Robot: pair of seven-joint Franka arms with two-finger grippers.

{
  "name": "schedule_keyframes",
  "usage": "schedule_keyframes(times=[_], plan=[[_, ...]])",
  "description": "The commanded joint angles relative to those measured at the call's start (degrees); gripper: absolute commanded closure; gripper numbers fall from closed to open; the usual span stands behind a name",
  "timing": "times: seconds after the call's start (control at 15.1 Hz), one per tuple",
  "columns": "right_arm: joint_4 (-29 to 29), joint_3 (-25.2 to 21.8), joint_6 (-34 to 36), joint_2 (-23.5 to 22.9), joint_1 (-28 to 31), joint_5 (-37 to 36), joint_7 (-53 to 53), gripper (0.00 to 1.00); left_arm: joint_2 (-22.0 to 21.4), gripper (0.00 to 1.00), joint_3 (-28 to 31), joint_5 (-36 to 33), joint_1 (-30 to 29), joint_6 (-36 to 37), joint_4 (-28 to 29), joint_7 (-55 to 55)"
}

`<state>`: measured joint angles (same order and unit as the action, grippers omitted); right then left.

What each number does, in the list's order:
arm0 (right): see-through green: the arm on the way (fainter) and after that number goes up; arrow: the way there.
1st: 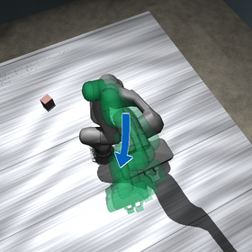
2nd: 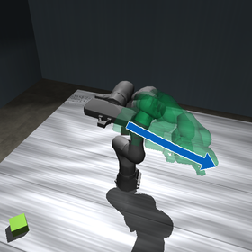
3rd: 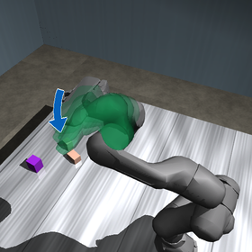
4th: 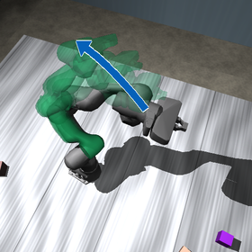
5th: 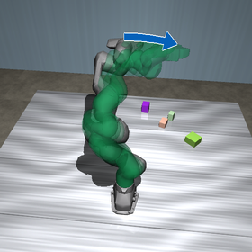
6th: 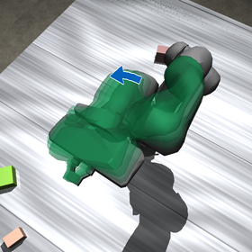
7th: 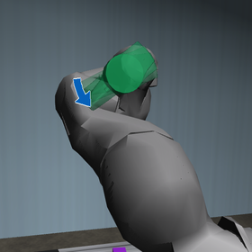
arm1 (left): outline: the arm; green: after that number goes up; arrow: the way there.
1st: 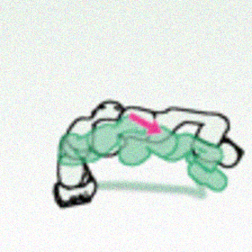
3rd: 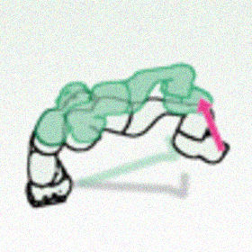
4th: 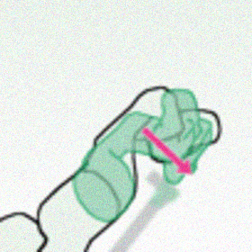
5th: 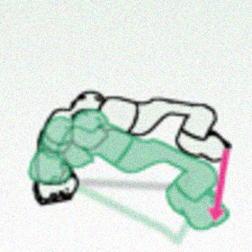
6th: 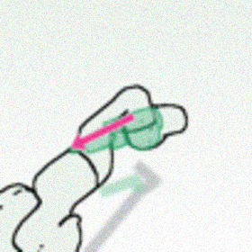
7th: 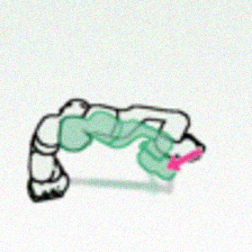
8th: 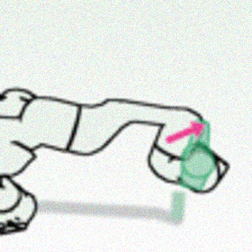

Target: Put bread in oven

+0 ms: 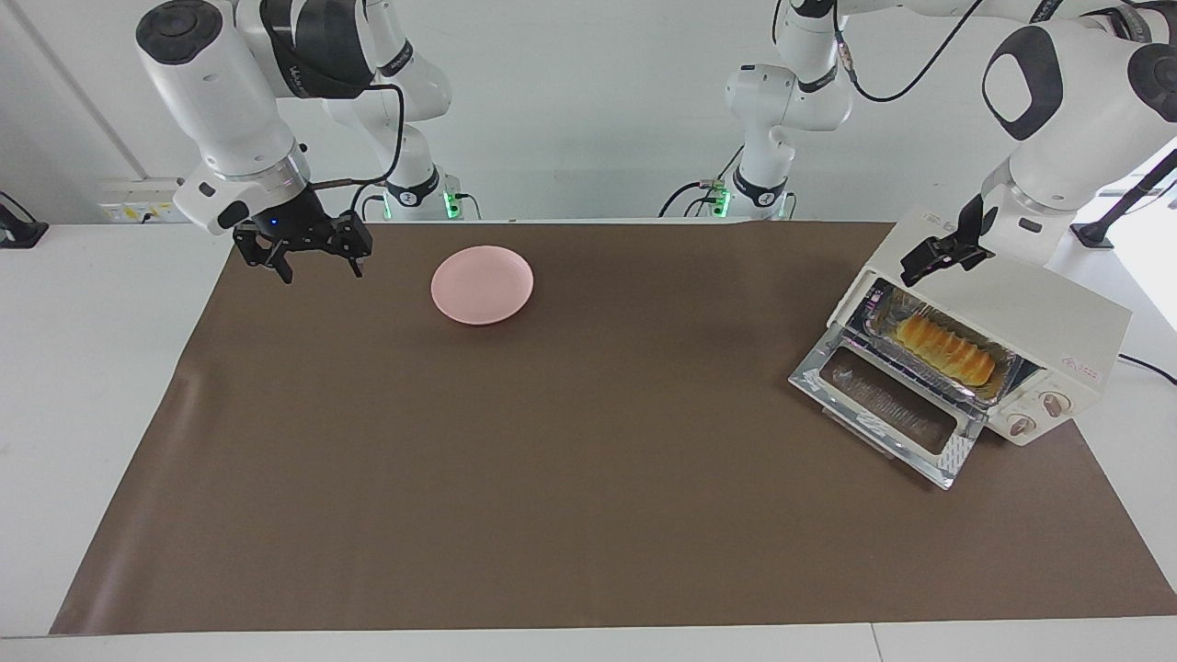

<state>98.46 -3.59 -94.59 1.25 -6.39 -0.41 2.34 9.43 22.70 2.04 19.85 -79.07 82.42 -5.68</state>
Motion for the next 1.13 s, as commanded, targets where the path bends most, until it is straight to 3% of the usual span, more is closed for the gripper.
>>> schedule_keyframes(times=[0.0, 0.6, 0.8, 1.06], plan=[[0.9, 0.6, 0.3, 1.0, 0.6, -0.9, 0.5, 0.00, -2.6, 0.00, -11.2, 0.4, -9.9, 0.7, 2.1, 1.4], [0.9, 0.6, 0.3, 1.0, 0.6, -0.9, 0.5, 0.00, -9.8, 0.00, -18.0, 0.2, -15.8, 1.2, 9.6, 1.0], [0.9, 0.6, 0.3, 1.0, 0.6, -0.9, 0.5, 0.00, -9.7, 0.00, -22.1, 0.2, -18.9, -0.6, 10.3, 0.8], [0.9, 0.6, 0.3, 1.0, 0.6, -0.9, 0.5, 0.00, -9.3, 0.00, -22.3, 0.2, -18.7, -4.1, 10.4, 0.9]])
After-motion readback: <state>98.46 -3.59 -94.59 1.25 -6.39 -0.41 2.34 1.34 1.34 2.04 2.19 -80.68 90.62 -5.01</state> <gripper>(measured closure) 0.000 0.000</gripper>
